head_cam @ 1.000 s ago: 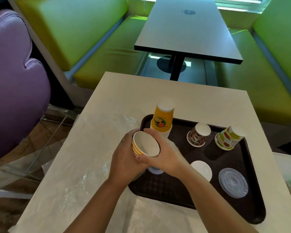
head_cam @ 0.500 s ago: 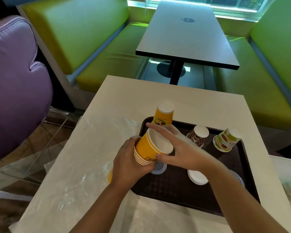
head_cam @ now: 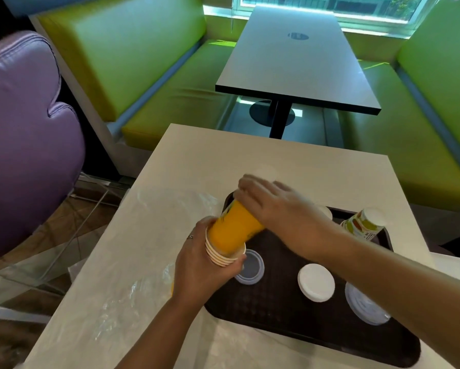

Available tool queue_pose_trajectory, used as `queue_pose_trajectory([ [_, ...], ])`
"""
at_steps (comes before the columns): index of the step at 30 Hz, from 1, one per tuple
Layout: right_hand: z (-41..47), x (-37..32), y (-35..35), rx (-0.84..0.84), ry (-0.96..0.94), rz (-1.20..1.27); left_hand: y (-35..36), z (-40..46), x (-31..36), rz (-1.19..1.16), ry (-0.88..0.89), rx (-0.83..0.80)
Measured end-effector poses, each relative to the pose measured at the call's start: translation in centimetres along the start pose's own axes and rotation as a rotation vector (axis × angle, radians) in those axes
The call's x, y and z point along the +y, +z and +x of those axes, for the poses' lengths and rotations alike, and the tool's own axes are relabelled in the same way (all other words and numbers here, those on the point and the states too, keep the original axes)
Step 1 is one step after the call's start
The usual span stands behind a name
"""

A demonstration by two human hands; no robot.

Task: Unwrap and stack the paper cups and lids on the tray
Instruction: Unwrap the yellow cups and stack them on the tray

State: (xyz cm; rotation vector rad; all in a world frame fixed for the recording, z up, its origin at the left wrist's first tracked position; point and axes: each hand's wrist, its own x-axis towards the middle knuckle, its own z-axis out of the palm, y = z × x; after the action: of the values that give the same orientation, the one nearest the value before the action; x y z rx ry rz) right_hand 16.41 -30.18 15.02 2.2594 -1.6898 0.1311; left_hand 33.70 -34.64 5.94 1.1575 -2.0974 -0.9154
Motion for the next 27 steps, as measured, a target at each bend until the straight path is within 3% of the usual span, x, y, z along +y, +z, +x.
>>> queue_pose_trajectory([
  [3, 0.9, 1.9, -0.1, 0.093, 0.147, 0.153, -0.6, 0.3, -0.2, -0.049, -0.057, 0.043],
  [6, 1.8, 3.0, 1.3, 0.184, 0.471, 0.563, -0.6, 0.3, -0.3, -0.063, -0.078, 0.036],
  [11, 2.5, 3.9, 5.9, 0.335, 0.871, 0.923, -0.5, 0.2, -0.3, -0.083, -0.079, 0.023],
  [27, 0.1, 2.3, 14.5, 0.126, 1.137, 0.968, -1.0, 0.1, -0.6, -0.126, -0.070, 0.039],
])
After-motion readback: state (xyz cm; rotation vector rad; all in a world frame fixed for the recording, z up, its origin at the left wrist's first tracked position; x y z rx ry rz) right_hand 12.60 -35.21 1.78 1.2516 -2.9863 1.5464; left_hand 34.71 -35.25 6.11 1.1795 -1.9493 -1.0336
